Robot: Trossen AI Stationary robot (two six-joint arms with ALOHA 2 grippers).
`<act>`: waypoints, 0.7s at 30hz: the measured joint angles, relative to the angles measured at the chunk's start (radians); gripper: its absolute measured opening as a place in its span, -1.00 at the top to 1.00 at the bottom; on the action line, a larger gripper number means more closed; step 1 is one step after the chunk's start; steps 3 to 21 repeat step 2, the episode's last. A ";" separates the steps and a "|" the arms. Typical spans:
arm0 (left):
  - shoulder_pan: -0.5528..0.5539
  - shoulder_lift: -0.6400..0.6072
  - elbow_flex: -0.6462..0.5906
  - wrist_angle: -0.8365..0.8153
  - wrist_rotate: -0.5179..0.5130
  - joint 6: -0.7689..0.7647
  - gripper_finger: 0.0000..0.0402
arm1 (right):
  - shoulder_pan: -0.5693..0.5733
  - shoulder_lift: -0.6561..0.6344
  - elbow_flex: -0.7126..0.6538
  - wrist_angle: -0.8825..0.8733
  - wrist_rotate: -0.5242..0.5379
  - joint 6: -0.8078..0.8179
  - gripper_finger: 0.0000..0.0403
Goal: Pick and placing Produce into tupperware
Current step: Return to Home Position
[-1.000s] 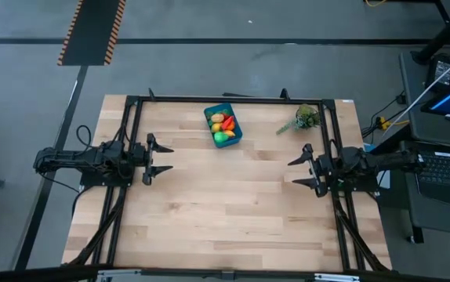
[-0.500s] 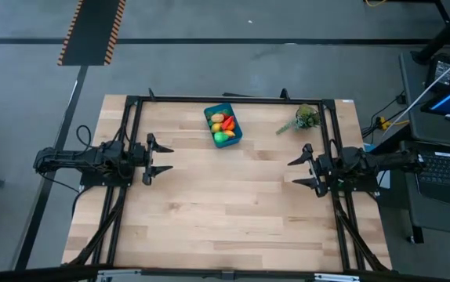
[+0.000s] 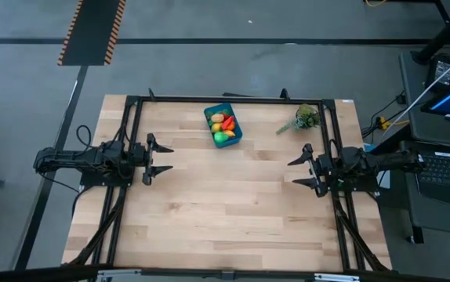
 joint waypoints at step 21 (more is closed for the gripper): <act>0.000 0.000 0.000 0.000 0.000 0.000 -0.37 | 0.000 0.000 0.000 0.000 0.000 0.000 -0.48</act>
